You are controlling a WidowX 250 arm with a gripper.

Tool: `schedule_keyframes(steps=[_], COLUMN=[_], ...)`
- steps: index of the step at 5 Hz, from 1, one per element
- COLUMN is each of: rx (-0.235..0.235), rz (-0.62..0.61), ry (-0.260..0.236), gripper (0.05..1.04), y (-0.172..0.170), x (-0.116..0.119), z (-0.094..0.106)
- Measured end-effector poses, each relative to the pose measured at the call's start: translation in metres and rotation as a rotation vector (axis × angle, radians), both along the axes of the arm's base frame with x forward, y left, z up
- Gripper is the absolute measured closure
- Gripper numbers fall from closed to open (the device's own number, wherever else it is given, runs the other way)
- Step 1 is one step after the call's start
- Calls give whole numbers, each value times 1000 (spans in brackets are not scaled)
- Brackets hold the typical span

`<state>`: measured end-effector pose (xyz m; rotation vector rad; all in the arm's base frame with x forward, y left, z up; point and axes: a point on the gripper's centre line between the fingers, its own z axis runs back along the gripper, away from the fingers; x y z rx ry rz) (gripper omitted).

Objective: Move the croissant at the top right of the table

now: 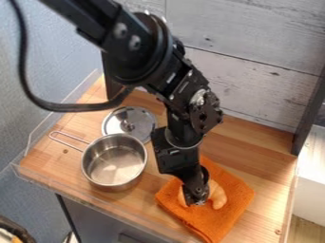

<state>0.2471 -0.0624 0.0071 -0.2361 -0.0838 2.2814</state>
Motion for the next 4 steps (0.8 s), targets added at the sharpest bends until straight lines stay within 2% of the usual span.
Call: schedule_keyframes(steps=[1,2,3,4], rx=[-43,-56,-72,-60], rz=[-2,-14,-17,-32], ry=[11,37,55,63], gripper=[83,83,138,415], y=[-7,-11,-11,-10], x=[13,25,29,28], z=[-14,-26,-34,-37])
